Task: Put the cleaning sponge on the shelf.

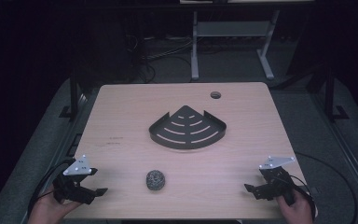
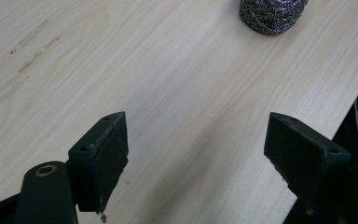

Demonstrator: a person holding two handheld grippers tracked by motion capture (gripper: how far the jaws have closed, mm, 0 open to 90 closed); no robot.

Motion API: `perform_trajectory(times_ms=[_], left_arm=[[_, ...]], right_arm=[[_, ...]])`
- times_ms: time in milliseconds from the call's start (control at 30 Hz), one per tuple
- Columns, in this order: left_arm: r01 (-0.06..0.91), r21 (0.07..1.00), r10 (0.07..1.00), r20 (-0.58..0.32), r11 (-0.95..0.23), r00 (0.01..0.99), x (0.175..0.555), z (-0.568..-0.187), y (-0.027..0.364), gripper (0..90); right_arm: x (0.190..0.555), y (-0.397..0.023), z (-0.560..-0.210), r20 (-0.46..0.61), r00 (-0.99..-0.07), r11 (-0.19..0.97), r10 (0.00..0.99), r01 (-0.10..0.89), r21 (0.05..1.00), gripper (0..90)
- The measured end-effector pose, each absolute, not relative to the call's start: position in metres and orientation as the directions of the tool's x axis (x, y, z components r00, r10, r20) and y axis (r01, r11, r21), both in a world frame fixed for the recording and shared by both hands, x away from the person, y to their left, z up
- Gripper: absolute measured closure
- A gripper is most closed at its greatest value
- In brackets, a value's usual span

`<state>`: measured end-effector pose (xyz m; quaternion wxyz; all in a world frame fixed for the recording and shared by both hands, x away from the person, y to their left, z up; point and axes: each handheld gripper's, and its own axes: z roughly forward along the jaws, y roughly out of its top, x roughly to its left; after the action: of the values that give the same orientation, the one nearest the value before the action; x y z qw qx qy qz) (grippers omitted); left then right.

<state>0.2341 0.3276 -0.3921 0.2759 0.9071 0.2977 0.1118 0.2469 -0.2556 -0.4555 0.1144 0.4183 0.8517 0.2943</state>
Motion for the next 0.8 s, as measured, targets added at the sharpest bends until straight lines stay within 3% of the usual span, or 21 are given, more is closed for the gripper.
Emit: perform_trajectory(times_ms=[800], left_arm=[[0.42,0.549,0.533,0.056,-0.723,0.844,0.252,-0.384,0.296,19.7]], right_arm=[[0.248,-0.251,-0.454,0.039,-0.643,0.505,0.765,0.636,0.584,14.3]])
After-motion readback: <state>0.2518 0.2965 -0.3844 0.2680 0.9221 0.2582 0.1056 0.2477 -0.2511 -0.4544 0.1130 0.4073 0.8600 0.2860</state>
